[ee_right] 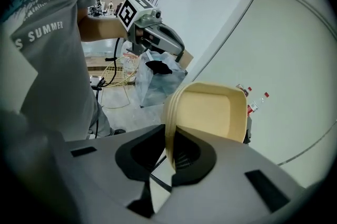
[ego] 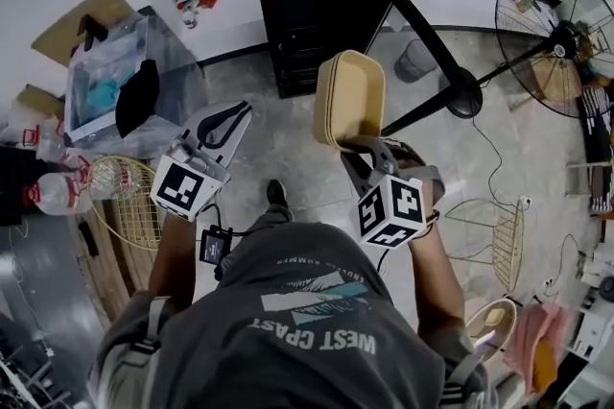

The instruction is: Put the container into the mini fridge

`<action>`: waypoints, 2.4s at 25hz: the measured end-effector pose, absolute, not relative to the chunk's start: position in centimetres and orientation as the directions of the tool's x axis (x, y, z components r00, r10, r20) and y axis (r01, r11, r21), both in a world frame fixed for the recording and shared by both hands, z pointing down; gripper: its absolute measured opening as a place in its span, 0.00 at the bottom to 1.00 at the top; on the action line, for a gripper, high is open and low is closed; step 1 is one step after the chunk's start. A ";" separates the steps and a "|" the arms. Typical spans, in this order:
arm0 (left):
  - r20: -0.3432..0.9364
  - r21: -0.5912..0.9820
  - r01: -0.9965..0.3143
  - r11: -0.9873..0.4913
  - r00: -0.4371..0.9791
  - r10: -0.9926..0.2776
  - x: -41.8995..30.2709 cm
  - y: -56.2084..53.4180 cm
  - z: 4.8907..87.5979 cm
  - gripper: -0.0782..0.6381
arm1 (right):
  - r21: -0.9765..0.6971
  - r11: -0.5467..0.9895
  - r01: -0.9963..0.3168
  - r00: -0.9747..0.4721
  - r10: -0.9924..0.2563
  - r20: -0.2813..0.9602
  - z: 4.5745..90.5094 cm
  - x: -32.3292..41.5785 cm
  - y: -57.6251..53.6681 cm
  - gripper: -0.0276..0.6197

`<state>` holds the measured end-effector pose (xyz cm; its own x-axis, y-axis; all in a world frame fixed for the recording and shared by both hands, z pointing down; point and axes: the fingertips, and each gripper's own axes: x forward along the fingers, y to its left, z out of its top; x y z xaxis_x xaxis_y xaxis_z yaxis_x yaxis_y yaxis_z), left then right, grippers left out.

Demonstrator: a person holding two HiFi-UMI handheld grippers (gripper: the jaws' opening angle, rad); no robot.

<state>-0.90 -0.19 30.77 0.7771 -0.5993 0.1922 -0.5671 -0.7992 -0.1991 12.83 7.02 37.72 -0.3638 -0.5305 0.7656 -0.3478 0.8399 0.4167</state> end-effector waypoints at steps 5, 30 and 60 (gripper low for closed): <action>0.183 -0.206 -0.522 -0.828 0.811 -0.556 -1.2 -3.7 30.9 0.16 | 0.418 0.822 -0.386 -0.324 -0.546 0.773 37.9 12.3 4.4 0.12; 0.167 -0.143 -0.477 -0.867 0.852 -0.497 -5.5 -13.6 32.3 0.16 | 0.419 0.804 -0.423 -0.231 -0.542 0.808 42.0 9.6 -8.4 0.12; 0.265 -0.048 -0.711 -0.702 0.668 -0.695 -8.5 -24.5 37.2 0.16 | 0.219 0.939 -0.266 -0.241 -0.285 0.928 58.3 12.1 -24.3 0.12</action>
